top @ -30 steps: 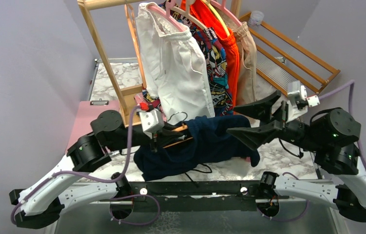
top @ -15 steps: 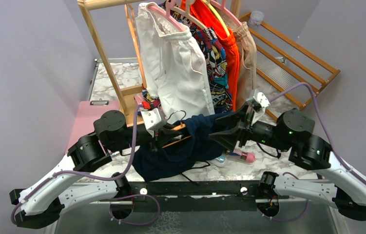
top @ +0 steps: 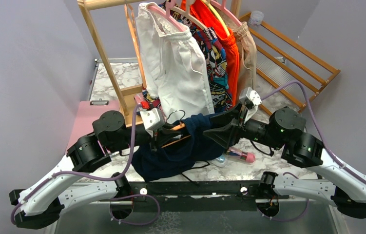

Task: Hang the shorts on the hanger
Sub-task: Hang the shorts on the hanger.

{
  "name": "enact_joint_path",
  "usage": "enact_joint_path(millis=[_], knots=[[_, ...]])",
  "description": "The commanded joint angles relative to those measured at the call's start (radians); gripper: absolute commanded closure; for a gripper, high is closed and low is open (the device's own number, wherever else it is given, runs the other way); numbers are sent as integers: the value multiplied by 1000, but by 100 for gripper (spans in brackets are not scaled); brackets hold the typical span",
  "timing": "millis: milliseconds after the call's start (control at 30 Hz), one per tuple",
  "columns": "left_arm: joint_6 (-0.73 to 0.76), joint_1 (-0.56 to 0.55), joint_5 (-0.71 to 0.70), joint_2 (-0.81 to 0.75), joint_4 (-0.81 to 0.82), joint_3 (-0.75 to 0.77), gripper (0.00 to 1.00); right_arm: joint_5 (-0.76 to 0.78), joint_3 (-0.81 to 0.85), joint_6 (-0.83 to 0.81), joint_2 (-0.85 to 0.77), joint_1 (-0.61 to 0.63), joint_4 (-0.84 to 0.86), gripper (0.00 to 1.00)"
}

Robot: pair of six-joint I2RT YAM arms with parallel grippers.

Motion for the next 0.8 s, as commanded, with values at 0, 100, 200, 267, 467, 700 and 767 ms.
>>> enact_joint_path(millis=[0,100,200,267,467,700,767], knots=[[-9,2,6,-15,97,12,100,63,-6,-9,17,6,44,42],[-9,2,16,-8,96,17,100,76,-6,-8,32,5,44,50],[-9,2,21,-3,98,19,100,94,-6,-5,43,5,44,60],[-7,2,23,-4,98,18,100,108,-4,-1,45,5,43,69],[-2,2,35,-13,94,10,100,187,23,-6,22,5,18,99],[5,2,102,-7,66,8,100,292,103,-15,-7,5,-97,99],[6,2,121,-2,60,9,100,327,121,-5,-11,5,-137,99]])
